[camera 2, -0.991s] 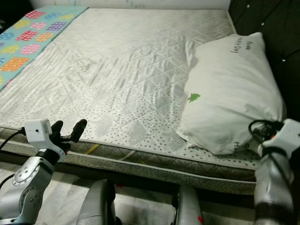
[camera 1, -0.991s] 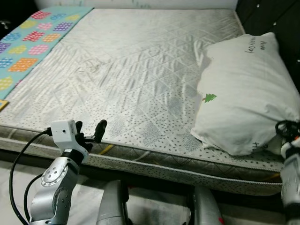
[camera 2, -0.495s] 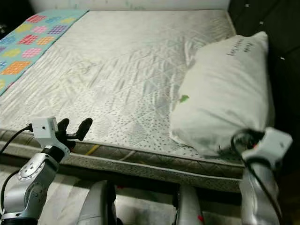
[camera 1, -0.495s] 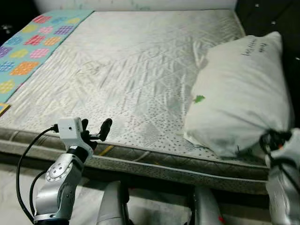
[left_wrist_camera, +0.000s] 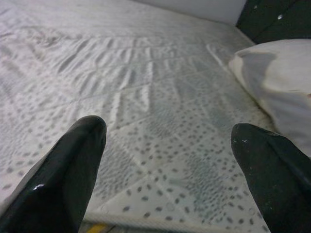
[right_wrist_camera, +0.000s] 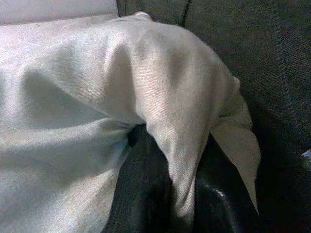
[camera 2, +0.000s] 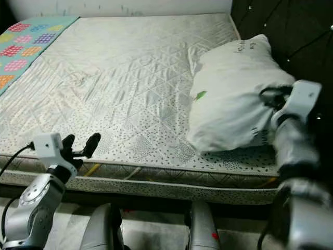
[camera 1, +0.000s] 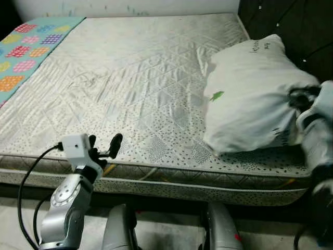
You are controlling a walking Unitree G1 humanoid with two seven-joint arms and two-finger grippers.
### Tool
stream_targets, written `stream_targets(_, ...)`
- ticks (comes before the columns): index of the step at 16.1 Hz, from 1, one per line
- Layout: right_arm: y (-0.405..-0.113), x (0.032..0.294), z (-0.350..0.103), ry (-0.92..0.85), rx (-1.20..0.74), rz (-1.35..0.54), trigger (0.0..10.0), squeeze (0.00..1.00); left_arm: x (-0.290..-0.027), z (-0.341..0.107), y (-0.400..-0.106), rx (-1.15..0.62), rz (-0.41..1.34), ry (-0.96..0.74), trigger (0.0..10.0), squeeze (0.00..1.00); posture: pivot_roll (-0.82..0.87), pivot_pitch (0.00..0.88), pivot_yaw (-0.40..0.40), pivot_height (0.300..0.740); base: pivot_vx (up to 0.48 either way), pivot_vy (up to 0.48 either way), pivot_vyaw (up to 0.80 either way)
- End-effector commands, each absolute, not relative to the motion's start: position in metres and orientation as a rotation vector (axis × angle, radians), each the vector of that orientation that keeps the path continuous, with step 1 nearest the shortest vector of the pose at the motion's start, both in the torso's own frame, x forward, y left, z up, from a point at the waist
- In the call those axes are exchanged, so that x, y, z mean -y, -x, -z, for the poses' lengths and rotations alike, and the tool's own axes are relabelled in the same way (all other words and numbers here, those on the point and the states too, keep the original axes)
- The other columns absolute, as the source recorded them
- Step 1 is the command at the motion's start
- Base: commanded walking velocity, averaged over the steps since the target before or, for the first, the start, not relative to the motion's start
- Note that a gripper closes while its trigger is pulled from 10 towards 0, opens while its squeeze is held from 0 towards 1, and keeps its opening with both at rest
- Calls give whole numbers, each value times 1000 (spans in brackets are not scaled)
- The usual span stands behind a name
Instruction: Clean up the room
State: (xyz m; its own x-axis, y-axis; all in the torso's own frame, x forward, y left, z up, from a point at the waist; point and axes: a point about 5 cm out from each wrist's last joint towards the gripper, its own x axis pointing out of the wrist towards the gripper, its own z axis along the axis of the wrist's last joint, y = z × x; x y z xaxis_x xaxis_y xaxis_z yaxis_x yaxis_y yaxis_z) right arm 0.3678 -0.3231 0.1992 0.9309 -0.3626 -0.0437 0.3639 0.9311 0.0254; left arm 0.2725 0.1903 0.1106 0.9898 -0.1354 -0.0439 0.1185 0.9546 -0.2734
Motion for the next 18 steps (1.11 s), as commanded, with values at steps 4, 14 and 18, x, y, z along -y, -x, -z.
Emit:
stream_targets(4, -362, 356, -249, 80, 84, 451, 0, 0, -203, -114, -267, -39, 69, 241, 10000, 0, 27, 60, 3, 566, 0, 0, 0)
stream_targets(14, -308, 423, -233, 156, 24, 771, 0, 0, -204, -115, -268, -44, 75, 223, 10000, 0, 31, 65, 20, 566, 0, 0, 0)
stream_targets(18, -287, 427, -184, 133, -52, 816, 0, 0, -205, -112, -264, -60, 79, 219, 10000, 0, 27, 75, 33, 566, 0, 0, 0)
